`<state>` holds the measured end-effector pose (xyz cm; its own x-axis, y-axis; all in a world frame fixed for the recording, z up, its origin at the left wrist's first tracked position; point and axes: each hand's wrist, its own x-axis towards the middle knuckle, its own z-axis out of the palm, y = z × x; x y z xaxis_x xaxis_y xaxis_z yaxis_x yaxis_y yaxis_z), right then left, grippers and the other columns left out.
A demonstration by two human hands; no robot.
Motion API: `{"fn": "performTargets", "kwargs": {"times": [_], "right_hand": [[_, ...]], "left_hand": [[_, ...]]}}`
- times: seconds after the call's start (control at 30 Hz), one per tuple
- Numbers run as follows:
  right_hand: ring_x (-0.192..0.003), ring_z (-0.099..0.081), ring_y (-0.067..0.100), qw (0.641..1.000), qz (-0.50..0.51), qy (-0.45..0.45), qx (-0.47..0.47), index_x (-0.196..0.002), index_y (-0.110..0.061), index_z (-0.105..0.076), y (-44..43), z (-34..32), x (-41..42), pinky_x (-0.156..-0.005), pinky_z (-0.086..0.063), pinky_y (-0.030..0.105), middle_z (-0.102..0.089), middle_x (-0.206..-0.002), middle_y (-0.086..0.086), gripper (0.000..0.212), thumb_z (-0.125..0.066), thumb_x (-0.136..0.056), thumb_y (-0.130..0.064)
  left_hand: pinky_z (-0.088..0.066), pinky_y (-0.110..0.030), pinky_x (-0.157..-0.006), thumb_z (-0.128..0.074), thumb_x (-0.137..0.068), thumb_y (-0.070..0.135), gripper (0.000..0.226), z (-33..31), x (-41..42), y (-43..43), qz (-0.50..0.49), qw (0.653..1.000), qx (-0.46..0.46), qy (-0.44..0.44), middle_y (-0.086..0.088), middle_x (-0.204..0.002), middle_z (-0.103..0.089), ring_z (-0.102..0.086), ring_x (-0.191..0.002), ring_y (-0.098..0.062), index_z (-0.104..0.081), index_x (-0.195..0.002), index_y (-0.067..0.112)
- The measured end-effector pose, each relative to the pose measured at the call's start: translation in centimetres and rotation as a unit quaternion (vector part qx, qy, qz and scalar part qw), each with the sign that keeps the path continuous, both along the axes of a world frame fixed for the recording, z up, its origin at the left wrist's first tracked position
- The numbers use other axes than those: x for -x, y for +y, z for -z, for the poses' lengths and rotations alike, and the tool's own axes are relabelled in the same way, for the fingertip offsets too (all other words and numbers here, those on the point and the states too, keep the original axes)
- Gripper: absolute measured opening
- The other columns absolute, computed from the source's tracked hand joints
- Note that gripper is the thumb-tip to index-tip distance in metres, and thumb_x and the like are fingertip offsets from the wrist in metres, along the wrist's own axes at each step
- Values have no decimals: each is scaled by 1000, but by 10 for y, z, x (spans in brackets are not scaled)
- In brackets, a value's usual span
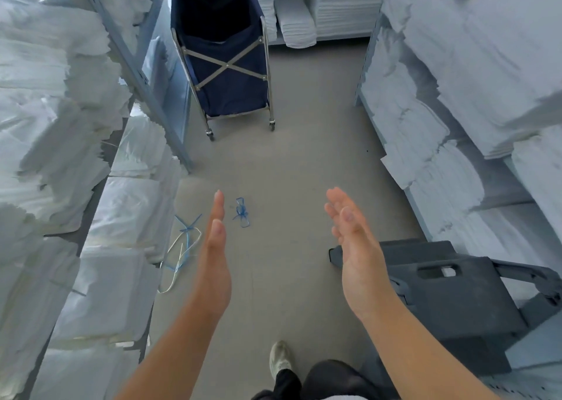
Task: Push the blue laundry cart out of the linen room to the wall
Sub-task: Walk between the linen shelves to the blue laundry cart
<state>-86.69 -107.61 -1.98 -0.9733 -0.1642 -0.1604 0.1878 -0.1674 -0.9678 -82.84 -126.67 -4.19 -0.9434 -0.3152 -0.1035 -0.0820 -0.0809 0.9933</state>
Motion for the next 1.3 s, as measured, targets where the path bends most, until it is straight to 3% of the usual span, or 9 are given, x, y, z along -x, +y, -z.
{"fn": "performTargets", "kwargs": {"times": [0.17,0.3,0.47,0.7,1.3], "right_hand": [[-132,-46,-9,1000,19,5,-7,-140,-39,-48,-12,3,28,-113,-28,23,-52,-143,-28,101,-59,-55,-92],[-133,-44,-9,1000,26,2,-15,-137,-44,-48,-18,8,53,-113,-28,24,-51,-143,-29,93,-57,-58,-92],[-134,-44,-9,999,39,-3,-20,-139,-41,-48,-19,17,92,-115,-28,25,-51,-143,-29,95,-56,-59,-92],[-134,-44,-8,999,41,-15,-17,-140,-40,-48,-18,22,167,-116,-27,27,-51,-143,-28,96,-56,-59,-92],[-134,-44,-8,999,37,-23,-6,-139,-40,-48,-8,25,336,-117,-27,28,-50,-145,-26,95,-56,-59,-92]], "left_hand": [[-7,-41,-126,-38,-72,87,73,5,34,-21,0,1000,-3,-13,34,-154,-26,-19,-146,9,-32,-138,56],[-7,-40,-126,-31,-76,75,65,8,62,-25,17,1000,-8,-20,34,-155,-25,-18,-146,10,-30,-139,55],[-8,-38,-126,-40,-69,92,81,14,102,-27,28,999,-2,-17,31,-157,-25,-19,-145,11,-30,-140,54],[-9,-40,-126,-31,-78,75,65,14,182,-29,17,1000,8,-22,31,-157,-24,-18,-146,10,-29,-139,55],[-8,-41,-126,-27,-80,75,57,4,353,-13,35,998,39,-28,30,-158,-23,-16,-146,11,-29,-136,60]]}}
